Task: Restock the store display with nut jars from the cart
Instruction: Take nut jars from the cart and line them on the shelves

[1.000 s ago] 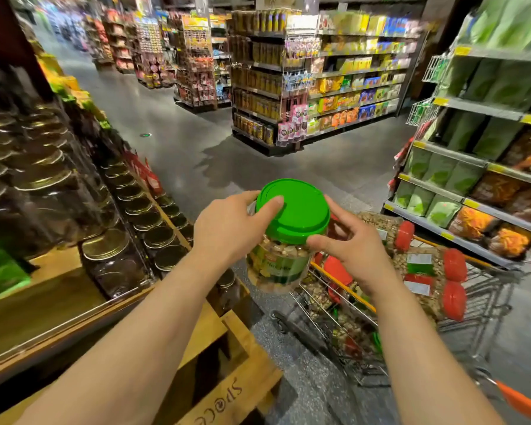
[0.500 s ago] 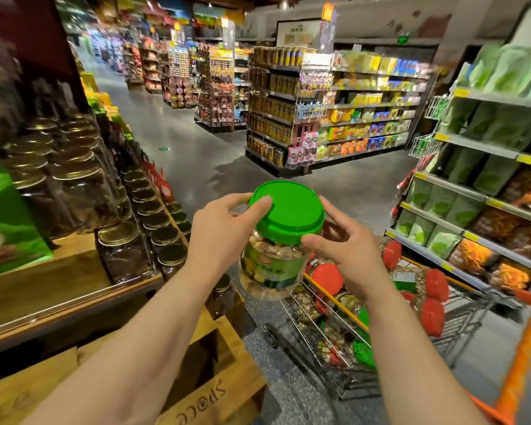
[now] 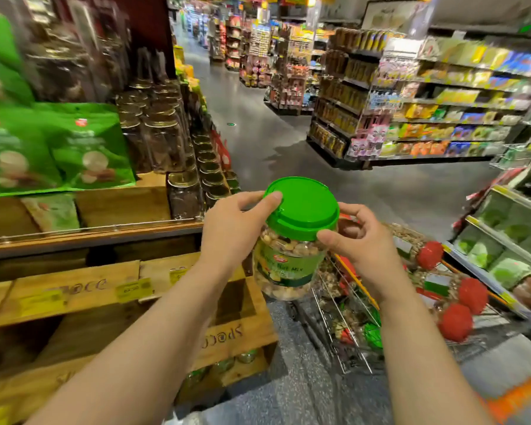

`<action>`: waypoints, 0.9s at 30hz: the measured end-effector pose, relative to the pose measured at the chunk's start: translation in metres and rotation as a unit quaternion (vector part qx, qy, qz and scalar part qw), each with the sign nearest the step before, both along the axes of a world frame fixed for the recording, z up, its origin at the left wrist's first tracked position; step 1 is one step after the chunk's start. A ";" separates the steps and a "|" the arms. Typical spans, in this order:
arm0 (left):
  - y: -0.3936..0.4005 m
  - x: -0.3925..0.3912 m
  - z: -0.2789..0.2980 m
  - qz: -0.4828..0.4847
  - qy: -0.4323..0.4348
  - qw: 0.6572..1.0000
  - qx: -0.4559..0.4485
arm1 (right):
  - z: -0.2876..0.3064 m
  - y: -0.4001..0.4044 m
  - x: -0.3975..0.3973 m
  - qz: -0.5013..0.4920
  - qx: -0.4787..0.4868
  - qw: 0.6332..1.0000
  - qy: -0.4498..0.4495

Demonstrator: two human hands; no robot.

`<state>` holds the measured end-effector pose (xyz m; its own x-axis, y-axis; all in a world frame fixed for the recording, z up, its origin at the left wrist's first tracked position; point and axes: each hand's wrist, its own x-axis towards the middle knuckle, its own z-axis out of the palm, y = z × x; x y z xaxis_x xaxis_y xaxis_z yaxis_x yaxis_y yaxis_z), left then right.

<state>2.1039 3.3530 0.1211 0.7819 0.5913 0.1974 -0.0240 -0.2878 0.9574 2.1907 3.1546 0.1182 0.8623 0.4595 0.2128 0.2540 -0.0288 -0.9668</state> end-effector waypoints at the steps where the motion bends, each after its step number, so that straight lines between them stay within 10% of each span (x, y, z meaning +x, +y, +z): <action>1: 0.005 -0.010 0.000 0.019 0.005 1.000 -0.008 | -0.001 0.007 -0.005 0.018 0.001 1.000 -0.001; 27: 0.214 -0.382 -0.020 0.329 0.022 0.943 -0.044 | -0.012 0.301 -0.276 0.376 -0.027 0.924 0.070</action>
<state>1.7218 3.5668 0.1014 0.2459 0.9640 0.1010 0.1730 -0.1462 0.9740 1.9147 3.4556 0.1057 0.3124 0.9464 0.0821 0.0944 0.0550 -0.9940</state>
